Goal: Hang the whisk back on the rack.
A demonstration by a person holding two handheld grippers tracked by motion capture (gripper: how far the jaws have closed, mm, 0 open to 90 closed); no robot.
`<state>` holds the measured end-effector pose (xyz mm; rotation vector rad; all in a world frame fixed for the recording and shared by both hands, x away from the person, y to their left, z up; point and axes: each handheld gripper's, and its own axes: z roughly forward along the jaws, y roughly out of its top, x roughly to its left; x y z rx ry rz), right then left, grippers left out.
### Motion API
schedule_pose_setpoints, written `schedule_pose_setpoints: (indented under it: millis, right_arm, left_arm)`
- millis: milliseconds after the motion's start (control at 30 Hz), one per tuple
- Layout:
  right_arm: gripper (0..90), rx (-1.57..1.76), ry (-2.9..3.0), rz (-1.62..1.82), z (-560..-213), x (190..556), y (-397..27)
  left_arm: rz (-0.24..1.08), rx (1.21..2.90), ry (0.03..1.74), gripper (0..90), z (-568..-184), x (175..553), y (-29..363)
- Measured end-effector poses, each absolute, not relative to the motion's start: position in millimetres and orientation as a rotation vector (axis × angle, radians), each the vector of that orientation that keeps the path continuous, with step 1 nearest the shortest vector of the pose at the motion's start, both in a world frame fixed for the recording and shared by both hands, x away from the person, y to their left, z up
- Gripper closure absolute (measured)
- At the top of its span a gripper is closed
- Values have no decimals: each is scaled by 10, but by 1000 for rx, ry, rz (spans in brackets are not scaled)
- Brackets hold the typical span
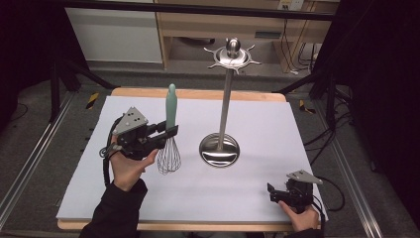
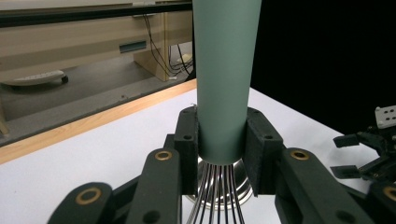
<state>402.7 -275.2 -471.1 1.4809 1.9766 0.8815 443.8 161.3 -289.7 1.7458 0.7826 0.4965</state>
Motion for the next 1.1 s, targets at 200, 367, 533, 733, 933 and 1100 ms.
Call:
schedule_pose_setpoints:
  millis: [200, 367, 533, 733, 933, 1100]
  right_arm:
    - [88, 1482, 1977, 886, -4710, 4028, -2752]
    - [88, 1481, 1977, 889, -4711, 4030, -2755]
    - [88, 1482, 1975, 892, -4711, 4030, -2756]
    - [88, 1480, 1975, 891, -4711, 4031, -2759]
    - [88, 1481, 1976, 890, -4712, 4033, -2756]
    - [88, 1481, 1975, 891, -4711, 4034, -2759]
  left_arm:
    - [499, 1751, 762, 691, -2809, 4471, 1519]
    - [497, 1753, 754, 691, -2768, 4501, 1457]
    - [496, 1755, 743, 691, -2713, 4537, 1377]
    - [503, 1758, 739, 691, -2656, 4573, 1323]
    - [501, 1759, 744, 691, -2605, 4625, 1280]
    - [499, 1766, 744, 691, -2583, 4671, 1216]
